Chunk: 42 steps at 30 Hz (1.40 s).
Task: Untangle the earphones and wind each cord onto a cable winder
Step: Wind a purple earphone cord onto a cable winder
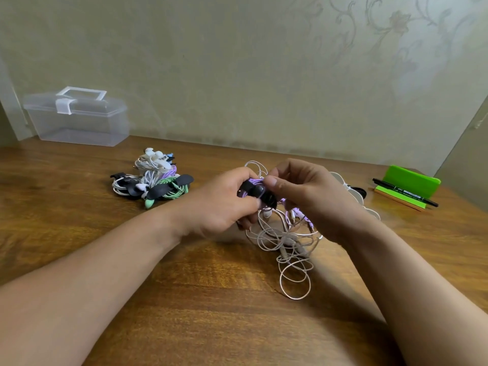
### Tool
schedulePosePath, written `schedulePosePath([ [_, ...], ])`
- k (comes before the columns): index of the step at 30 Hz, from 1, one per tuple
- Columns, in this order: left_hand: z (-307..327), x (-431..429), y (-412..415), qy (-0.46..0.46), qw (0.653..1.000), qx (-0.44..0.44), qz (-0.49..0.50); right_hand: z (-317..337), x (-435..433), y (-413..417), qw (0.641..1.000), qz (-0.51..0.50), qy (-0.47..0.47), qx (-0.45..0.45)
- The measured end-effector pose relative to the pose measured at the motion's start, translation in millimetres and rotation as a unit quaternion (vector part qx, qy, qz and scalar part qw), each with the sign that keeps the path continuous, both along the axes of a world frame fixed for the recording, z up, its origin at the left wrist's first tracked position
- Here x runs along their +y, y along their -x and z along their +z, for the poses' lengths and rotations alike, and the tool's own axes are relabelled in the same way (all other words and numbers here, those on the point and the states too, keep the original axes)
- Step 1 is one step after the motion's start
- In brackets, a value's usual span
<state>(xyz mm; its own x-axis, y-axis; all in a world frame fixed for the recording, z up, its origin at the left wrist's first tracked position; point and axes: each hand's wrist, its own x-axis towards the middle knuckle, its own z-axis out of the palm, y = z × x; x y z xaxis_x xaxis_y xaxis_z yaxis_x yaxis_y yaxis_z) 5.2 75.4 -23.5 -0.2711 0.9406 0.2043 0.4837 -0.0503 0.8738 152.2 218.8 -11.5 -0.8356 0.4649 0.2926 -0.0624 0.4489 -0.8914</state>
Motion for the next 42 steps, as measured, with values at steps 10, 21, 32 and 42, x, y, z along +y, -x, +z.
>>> schedulePosePath([
  [10,-6,1,-5,0.003,0.994,-0.104,-0.033,-7,2,4,0.998,-0.053,-0.023,-0.016],
  [21,4,-6,0,-0.025,0.969,-0.246,-0.008,0,-4,-2,0.994,-0.063,-0.071,0.061],
  [32,10,-4,13,-0.021,0.945,-0.325,0.027,-9,-12,5,0.969,-0.126,-0.213,0.012],
  [42,14,-13,28,-0.047,0.939,-0.328,0.091,-10,-18,14,0.973,-0.124,-0.191,0.046],
])
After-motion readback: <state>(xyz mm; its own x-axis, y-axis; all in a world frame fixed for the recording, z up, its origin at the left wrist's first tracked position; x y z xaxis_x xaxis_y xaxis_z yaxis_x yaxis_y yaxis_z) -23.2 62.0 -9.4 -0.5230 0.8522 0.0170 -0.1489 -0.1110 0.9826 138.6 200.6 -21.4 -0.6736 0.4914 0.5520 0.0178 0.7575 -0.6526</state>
